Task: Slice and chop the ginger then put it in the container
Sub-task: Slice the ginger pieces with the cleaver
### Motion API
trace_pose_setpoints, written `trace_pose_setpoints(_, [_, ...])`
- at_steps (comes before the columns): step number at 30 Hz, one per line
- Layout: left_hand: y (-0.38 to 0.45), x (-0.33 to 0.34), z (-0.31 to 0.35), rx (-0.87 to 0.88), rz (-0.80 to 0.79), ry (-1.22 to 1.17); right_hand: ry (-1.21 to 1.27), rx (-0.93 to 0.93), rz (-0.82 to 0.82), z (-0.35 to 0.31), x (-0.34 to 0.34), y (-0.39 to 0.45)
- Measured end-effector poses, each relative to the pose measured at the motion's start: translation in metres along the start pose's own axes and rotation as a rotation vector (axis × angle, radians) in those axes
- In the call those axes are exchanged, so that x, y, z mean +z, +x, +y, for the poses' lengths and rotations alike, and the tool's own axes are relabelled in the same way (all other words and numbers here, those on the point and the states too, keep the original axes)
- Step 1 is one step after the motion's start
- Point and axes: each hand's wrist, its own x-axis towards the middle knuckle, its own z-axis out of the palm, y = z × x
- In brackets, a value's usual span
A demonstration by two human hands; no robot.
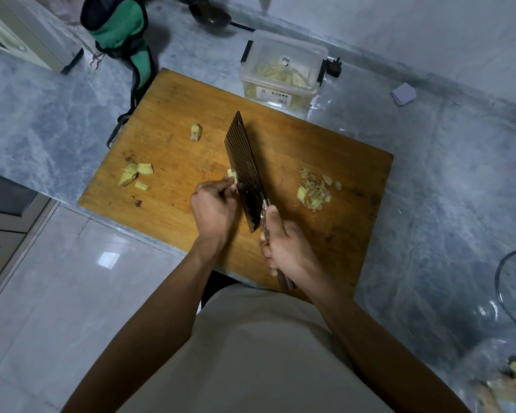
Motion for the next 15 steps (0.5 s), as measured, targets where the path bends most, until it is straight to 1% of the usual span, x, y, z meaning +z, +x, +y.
trace_pose_setpoints(3, [0.0011,-0.0032,0.0006,0.007,-0.021,0.005,0.004,0.018,-0.011,0.0002,-0.0006,-0.0014])
trace_pose_setpoints(7, [-0.0016,-0.0075,-0.0033,0.098,-0.006,0.040,-0.021,0.037,-0.011,0.0017,0.0040,-0.0039])
trace_pose_setpoints(10, [-0.0007,-0.0049,-0.0039,0.084,-0.003,0.030,-0.080,0.020,0.026,0.0027,0.0058,-0.0005])
trace_pose_setpoints(15, [-0.0006,-0.0052,-0.0021,0.083,0.001,0.003,-0.086,-0.011,0.004,-0.0042,0.0068,-0.0007])
